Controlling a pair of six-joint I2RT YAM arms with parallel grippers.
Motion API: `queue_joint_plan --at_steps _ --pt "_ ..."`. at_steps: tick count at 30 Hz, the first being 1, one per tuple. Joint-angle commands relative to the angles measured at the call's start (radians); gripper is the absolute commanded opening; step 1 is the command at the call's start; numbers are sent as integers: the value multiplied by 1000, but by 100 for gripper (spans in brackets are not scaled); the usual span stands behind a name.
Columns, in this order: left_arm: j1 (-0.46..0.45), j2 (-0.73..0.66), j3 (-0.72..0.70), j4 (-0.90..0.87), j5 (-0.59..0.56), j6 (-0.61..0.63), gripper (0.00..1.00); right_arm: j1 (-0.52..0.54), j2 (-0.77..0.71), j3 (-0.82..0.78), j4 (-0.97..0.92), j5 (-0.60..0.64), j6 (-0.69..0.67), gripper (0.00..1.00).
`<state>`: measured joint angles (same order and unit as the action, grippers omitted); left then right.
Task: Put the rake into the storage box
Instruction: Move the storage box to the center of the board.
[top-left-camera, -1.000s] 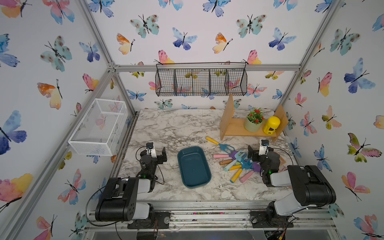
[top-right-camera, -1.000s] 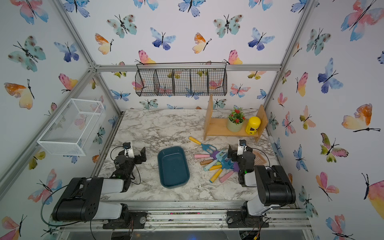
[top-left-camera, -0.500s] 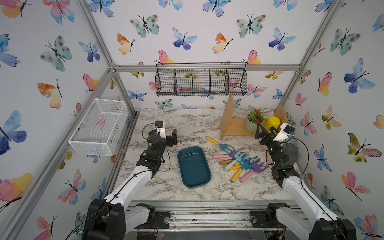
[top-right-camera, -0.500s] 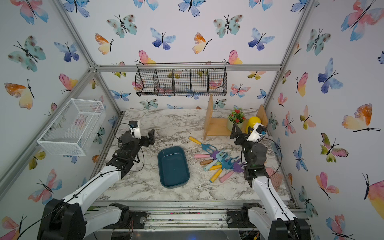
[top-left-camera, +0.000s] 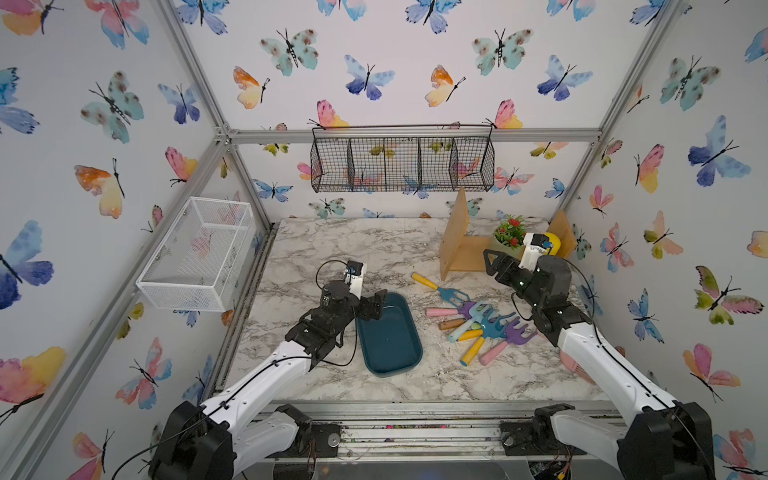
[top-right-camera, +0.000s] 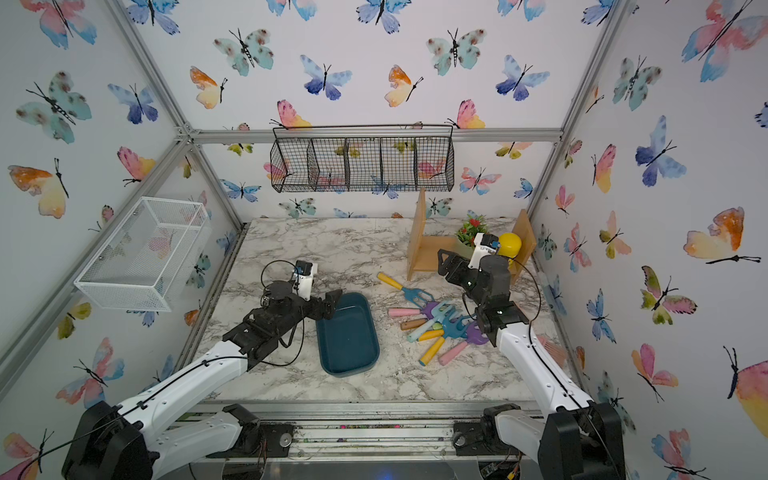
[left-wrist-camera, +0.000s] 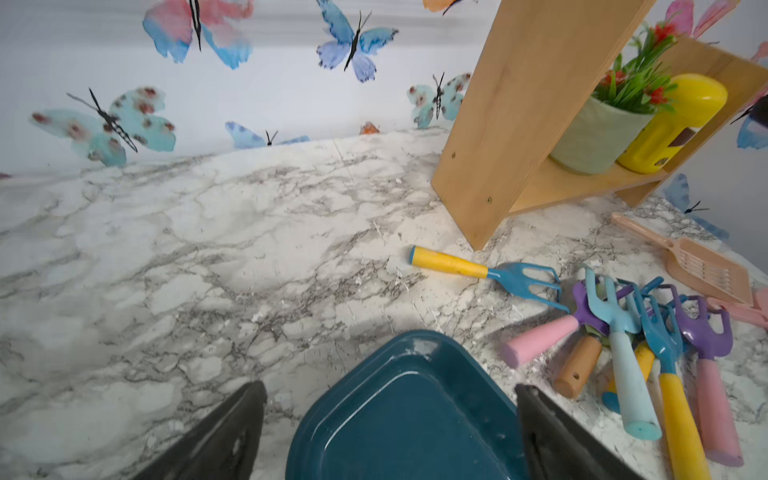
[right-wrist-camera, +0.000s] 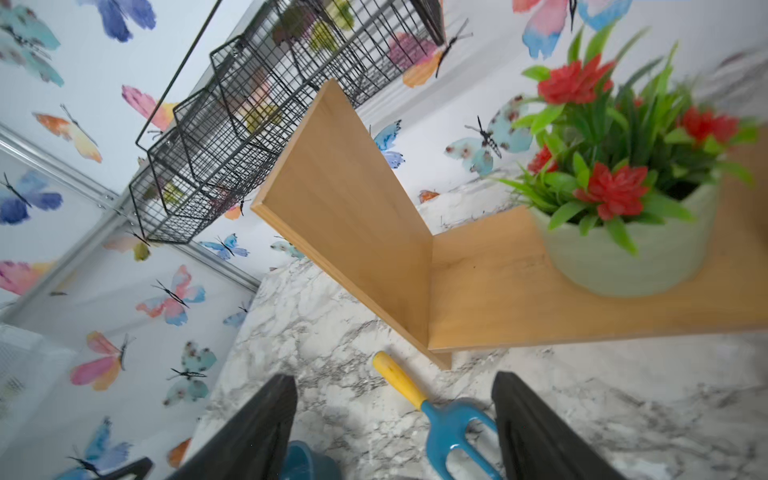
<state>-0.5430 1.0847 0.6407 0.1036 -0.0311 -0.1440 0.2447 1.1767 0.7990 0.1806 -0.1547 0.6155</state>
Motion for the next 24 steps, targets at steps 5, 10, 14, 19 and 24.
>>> queue_joint_plan --at_steps 5,10,14,19,24 --pt "13 38 -28 -274 -126 -145 87 77 105 61 -164 175 -43 73" --pt "22 169 35 -325 -52 -120 83 83 154 96 -172 184 -61 65" --pt "51 276 77 -343 1 -117 84 86 170 103 -171 182 -58 65" --pt "114 374 125 -354 74 -124 71 90 176 110 -190 201 -60 59" --pt "131 490 238 -392 89 -84 29 91 187 115 -194 211 -65 51"
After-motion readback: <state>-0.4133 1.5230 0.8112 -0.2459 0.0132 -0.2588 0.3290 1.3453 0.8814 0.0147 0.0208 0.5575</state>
